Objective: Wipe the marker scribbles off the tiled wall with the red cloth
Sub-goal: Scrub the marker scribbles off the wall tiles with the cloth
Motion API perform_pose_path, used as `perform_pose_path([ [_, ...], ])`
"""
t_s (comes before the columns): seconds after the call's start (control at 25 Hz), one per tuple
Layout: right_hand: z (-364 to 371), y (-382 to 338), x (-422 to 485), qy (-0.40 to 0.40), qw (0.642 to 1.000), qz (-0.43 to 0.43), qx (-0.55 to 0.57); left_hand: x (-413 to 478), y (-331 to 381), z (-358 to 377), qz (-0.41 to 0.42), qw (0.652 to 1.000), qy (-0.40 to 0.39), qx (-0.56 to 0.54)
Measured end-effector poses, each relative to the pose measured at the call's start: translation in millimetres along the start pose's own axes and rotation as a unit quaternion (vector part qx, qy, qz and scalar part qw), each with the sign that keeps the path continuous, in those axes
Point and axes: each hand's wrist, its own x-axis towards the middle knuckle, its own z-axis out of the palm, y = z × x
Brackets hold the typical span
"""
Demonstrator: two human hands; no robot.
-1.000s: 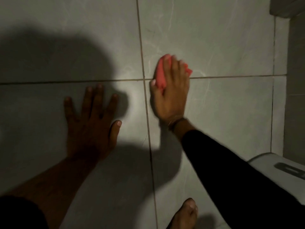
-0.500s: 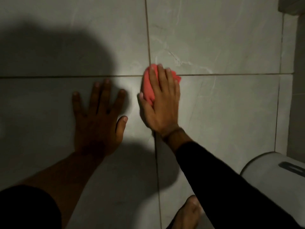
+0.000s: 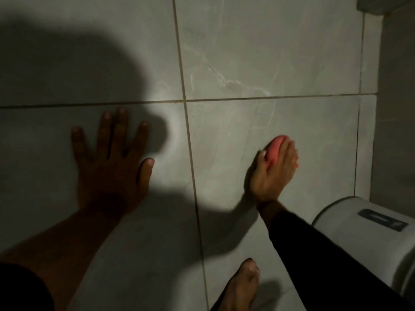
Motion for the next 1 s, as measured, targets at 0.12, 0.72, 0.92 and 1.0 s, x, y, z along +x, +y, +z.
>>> perform_pose_path([
  [0.12, 17.2, -6.8, -48.8, -0.025, 0.993, -0.108, -0.045, 0.2, -0.4, -2.7, -0.008, 1.000, -0.017, -0.015],
  [0.72, 32.8, -126.2, 27.0, -0.003, 0.946, -0.321, -0.037, -0.6, 0.7, -1.3, -0.008, 1.000, -0.006, -0.007],
  [0.92, 5.4, -64.3, 58.1, -0.047, 0.937, -0.342, -0.046, -0.3, 0.3, -1.2, -0.010, 1.000, -0.004, -0.020],
  [1.0, -3.7, -67.8, 82.5, 0.021, 0.996, -0.081, 0.007, 0.8, 2.4, -1.7, -0.011, 1.000, -0.001, -0.018],
])
